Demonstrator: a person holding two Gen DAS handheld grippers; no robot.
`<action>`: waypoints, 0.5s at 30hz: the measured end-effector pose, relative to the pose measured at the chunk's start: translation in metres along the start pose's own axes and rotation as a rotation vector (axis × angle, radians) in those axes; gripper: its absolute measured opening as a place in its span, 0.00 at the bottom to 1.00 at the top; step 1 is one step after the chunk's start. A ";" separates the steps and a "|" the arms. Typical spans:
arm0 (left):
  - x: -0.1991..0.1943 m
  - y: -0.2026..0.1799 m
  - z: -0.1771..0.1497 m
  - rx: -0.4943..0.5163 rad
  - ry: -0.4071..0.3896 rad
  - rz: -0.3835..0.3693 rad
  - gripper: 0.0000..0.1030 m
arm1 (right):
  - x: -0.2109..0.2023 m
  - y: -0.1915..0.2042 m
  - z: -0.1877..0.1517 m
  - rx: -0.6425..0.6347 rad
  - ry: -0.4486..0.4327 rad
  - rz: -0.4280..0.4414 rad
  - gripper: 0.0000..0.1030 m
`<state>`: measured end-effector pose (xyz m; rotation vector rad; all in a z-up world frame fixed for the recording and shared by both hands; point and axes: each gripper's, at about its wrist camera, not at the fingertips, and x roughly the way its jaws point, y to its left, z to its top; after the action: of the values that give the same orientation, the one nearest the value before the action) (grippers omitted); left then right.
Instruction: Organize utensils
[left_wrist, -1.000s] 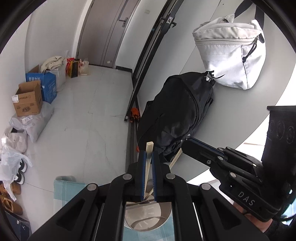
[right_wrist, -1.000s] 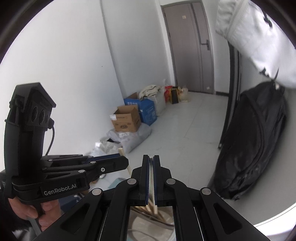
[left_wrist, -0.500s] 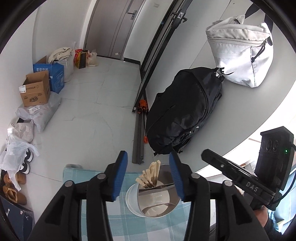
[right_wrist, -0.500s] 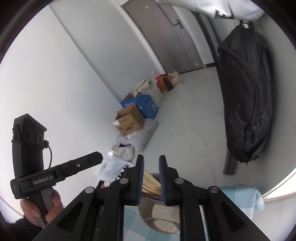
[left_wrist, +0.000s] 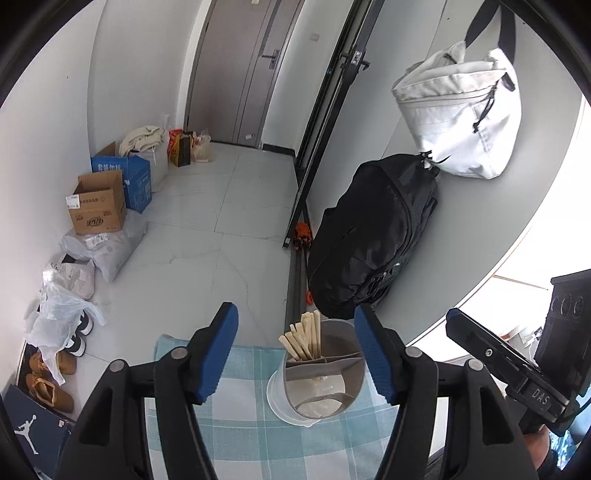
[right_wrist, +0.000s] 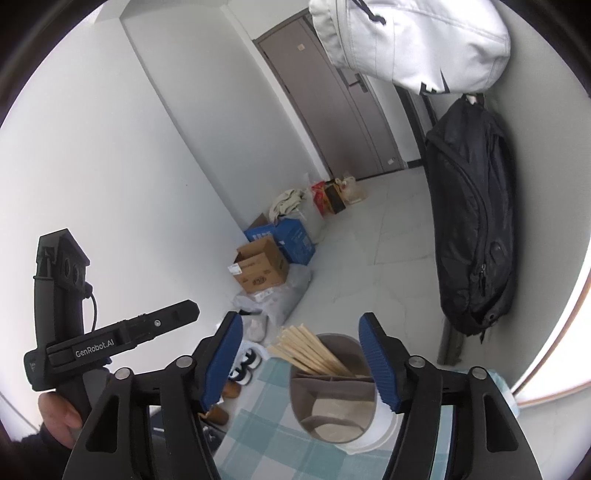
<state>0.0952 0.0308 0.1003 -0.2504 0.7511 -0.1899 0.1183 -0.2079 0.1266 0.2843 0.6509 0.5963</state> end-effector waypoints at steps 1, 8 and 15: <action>-0.004 -0.002 -0.001 0.005 -0.007 0.003 0.60 | -0.005 0.003 -0.001 -0.003 -0.011 0.003 0.68; -0.037 -0.020 -0.011 0.050 -0.063 0.013 0.69 | -0.055 0.037 -0.009 -0.090 -0.103 0.003 0.82; -0.074 -0.034 -0.028 0.085 -0.138 0.024 0.76 | -0.097 0.068 -0.031 -0.167 -0.184 -0.011 0.91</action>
<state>0.0202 0.0128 0.1383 -0.1714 0.6071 -0.1791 0.0069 -0.2099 0.1790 0.1762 0.4226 0.6029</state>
